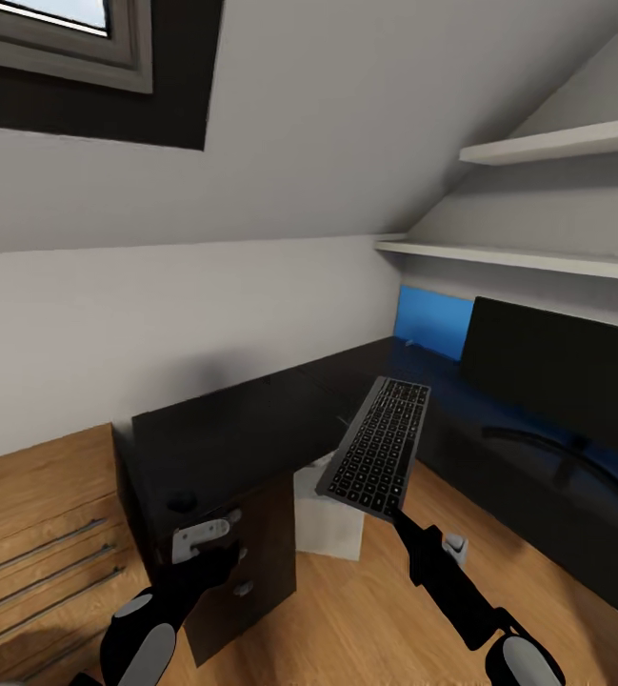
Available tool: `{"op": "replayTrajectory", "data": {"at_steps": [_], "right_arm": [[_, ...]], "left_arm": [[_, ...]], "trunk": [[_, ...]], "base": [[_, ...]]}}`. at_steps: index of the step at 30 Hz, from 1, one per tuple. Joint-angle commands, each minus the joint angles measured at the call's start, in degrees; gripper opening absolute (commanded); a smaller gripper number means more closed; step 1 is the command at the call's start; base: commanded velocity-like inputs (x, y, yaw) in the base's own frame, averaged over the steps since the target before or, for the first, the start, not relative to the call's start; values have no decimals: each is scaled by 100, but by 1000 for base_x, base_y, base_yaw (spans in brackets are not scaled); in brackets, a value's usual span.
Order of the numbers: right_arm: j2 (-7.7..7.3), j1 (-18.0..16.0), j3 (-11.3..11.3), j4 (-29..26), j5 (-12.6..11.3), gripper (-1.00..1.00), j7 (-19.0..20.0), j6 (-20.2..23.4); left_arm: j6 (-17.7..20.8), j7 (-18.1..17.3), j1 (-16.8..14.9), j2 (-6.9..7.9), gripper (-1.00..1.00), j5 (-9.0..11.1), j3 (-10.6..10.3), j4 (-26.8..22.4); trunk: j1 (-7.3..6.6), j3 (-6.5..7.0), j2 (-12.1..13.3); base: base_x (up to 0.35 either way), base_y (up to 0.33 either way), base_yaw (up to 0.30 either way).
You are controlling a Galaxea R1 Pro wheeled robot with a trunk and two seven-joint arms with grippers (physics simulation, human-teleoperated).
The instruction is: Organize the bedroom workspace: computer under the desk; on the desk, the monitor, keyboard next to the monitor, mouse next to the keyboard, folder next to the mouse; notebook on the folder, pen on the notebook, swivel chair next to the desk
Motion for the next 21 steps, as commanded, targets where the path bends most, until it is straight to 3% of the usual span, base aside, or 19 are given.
{"op": "replayTrajectory", "data": {"at_steps": [1,17,21], "right_arm": [[-3,-6,3,0,-65,-100,22,13],[-3,-6,-2,-4,-56,-100,22,13],[-13,-6,-4,-6,-59,-100,26,17]], "left_arm": [[2,58,-3,6,100,57,-10,-9],[2,58,-4,6,100,57,-14,-9],[2,58,-3,6,100,60,-14,-9]], "trunk": [[-1,-9,-5],[-1,-52,-5],[-1,-69,-5]], "base": [[-81,37,-251],[-8,4,-250],[0,0,-112]]}}
